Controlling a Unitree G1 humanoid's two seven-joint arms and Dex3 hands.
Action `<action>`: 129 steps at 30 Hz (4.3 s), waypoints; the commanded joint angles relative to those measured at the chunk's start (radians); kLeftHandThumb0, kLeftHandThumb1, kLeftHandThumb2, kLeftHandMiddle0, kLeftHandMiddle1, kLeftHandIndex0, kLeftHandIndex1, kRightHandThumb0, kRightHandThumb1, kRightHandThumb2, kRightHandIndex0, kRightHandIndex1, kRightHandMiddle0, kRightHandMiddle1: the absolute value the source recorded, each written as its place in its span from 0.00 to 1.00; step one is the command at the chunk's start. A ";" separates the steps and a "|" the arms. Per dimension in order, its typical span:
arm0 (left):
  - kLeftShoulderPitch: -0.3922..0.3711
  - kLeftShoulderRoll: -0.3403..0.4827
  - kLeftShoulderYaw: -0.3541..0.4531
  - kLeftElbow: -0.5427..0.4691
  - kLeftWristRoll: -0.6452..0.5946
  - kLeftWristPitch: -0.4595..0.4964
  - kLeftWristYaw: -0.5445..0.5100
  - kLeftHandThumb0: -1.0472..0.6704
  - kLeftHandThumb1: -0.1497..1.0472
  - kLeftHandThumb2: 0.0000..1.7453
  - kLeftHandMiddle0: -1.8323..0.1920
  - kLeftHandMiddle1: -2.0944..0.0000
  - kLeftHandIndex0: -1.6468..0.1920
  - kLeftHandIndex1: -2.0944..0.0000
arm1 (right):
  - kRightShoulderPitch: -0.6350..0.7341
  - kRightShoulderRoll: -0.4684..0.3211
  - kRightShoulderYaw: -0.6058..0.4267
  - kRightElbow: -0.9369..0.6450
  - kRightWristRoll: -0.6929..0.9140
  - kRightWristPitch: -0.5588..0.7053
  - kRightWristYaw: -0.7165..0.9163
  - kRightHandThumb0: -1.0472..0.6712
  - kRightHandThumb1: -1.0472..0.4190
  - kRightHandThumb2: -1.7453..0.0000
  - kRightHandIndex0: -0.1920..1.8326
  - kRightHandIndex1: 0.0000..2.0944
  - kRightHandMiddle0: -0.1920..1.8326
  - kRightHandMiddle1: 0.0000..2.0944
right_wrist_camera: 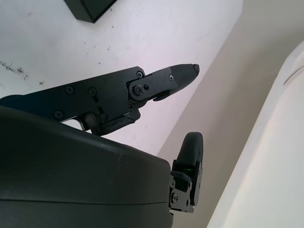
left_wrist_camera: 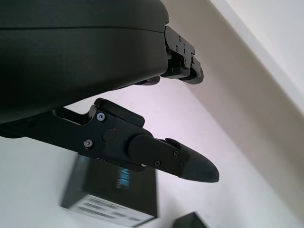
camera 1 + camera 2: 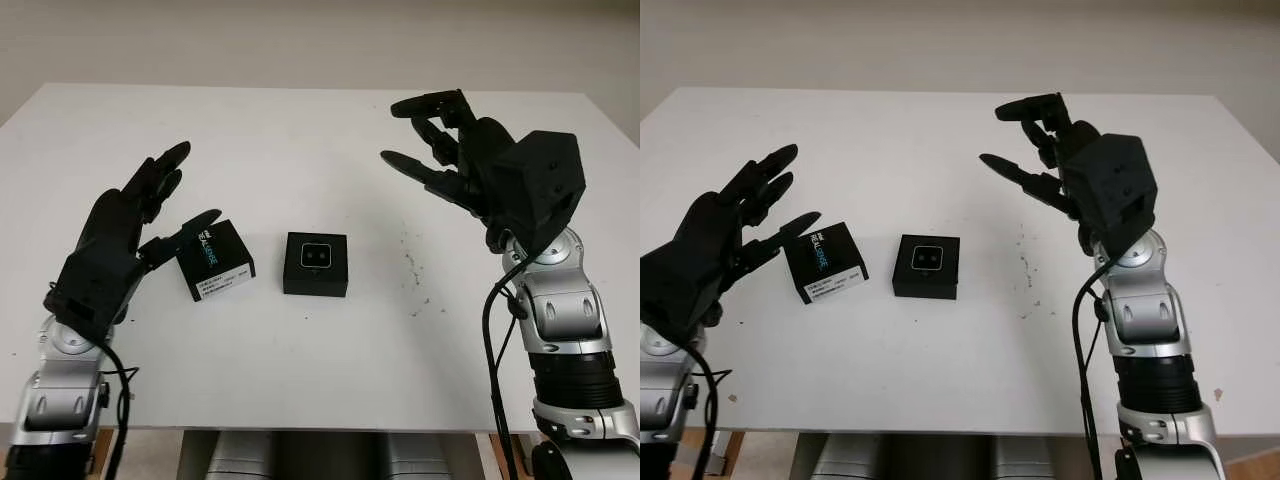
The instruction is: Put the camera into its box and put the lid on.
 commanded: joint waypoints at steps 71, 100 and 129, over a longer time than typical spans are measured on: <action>-0.182 0.088 -0.314 0.652 0.397 -0.694 0.363 0.53 0.92 0.03 0.78 0.12 0.73 0.32 | 0.004 -0.032 0.012 -0.069 0.010 0.135 -0.016 0.36 0.00 0.93 0.20 0.03 0.05 0.65; -0.202 0.027 -0.133 0.180 -0.202 -0.091 -0.169 0.48 0.97 0.03 0.68 0.31 0.72 0.36 | 0.018 -0.017 -0.006 -0.062 0.099 0.079 0.010 0.38 0.00 0.96 0.20 0.03 0.02 0.64; -0.346 -0.055 -0.238 0.221 -0.083 -0.139 -0.208 0.50 0.94 0.03 0.66 0.26 0.71 0.34 | 0.013 0.035 0.031 -0.067 0.126 0.083 -0.001 0.20 0.00 0.68 0.00 0.00 0.00 0.00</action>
